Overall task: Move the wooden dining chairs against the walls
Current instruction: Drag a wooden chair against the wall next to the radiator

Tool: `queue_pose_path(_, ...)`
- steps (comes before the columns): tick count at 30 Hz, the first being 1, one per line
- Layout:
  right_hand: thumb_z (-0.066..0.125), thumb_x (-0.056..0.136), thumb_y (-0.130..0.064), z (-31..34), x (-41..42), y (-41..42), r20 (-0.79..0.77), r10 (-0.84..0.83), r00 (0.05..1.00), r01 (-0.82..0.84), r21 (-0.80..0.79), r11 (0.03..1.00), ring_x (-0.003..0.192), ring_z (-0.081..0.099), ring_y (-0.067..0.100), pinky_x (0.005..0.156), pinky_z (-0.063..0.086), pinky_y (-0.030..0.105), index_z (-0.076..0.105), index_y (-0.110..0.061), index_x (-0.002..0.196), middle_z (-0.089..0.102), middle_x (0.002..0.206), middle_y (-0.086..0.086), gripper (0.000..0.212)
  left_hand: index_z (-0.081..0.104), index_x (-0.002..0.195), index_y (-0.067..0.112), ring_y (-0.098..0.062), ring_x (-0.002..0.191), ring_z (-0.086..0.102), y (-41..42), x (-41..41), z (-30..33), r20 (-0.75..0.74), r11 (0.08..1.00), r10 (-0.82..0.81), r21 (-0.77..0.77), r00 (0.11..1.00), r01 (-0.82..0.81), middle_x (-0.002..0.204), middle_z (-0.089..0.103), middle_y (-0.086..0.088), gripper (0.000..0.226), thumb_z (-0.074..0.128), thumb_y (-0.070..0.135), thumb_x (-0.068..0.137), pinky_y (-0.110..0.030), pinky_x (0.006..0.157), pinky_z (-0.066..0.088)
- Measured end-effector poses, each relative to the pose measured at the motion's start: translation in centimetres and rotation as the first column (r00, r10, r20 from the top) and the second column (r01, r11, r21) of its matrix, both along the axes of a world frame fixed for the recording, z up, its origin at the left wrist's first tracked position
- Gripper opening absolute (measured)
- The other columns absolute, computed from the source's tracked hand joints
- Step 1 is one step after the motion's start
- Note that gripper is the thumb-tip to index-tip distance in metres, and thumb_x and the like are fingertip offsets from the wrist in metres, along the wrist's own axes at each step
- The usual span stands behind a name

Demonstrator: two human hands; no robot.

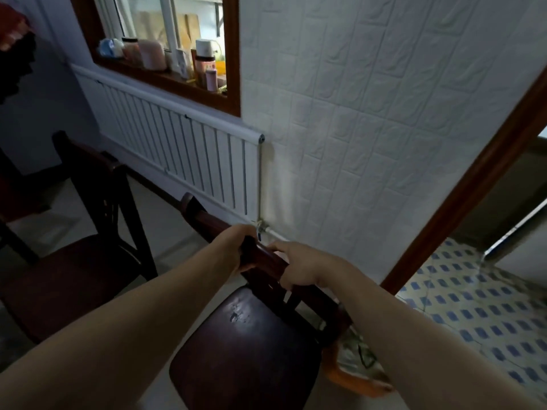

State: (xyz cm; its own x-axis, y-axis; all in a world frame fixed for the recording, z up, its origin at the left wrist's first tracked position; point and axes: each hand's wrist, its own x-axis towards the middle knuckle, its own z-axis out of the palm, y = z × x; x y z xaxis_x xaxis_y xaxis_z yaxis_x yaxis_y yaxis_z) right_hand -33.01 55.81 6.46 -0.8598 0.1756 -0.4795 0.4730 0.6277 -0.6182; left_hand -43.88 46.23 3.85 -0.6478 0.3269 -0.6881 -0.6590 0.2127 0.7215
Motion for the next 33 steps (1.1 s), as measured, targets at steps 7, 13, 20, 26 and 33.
queue_pose_path(7,0.059,0.071,0.012,-0.8,-6.5,7.4,0.045,-0.09,0.995,0.089,0.017,0.996,0.1,0.064,0.035,0.077,0.058,0.045,0.044,-0.023,0.138,0.058,0.123,0.016,0.076,0.046,0.077,0.002,-0.028,0.063,0.054,8.3,-7.1,-2.0,0.076,0.999,-0.035,0.035,0.997,0.032,0.075,0.051,-0.015,0.013,0.056,0.008,0.083,-0.035,0.042,0.044)
queue_pose_path(13,0.062,0.075,0.007,-2.2,-9.9,13.0,0.086,-0.172,0.981,0.168,0.058,0.984,0.096,0.055,0.023,0.073,0.053,0.034,0.045,-0.017,0.134,0.049,0.13,0.011,0.067,0.054,0.088,0.001,-0.027,0.069,0.058,14.2,-11.2,-3.7,0.113,0.995,-0.087,0.058,0.99,0.081,0.081,0.056,-0.016,0.012,0.061,0.006,0.079,-0.036,0.048,0.049)
queue_pose_path(20,0.059,0.085,-0.004,-4.4,-12.5,20.6,0.06,-0.204,0.977,0.195,0.127,0.973,0.095,0.052,0.018,0.076,0.045,0.028,0.046,-0.016,0.13,0.053,0.124,0.009,0.049,0.051,0.124,-0.005,-0.029,0.083,0.062,22.0,-13.9,-5.1,0.117,0.99,-0.122,0.077,0.986,0.114,0.09,0.06,-0.018,0.049,0.065,0.01,0.08,-0.04,0.065,0.056)
queue_pose_path(26,0.056,0.088,-0.01,-7.3,-12.7,25.8,-0.133,-0.297,0.946,0.323,0.28,0.904,0.095,0.061,0.025,0.072,0.049,0.033,0.056,-0.015,0.11,0.063,0.107,0.008,0.023,0.051,0.126,-0.001,-0.029,0.086,0.063,28.8,-15.5,-6.5,0.083,0.997,-0.067,0.036,0.994,0.065,0.097,0.061,-0.017,0.053,0.068,0.014,0.078,-0.042,0.071,0.056)
queue_pose_path(33,0.058,0.09,-0.014,-10.0,-14.5,31.7,-0.24,-0.357,0.903,0.422,0.332,0.844,0.096,0.061,0.02,0.071,0.046,0.028,0.059,-0.019,0.11,0.065,0.11,0.002,0.021,0.054,0.124,0.002,-0.03,0.098,0.066,35.5,-18.0,-9.6,0.11,0.999,-0.03,-0.006,0.993,0.031,0.115,0.065,-0.018,0.058,0.072,0.021,0.073,-0.04,0.072,0.058)
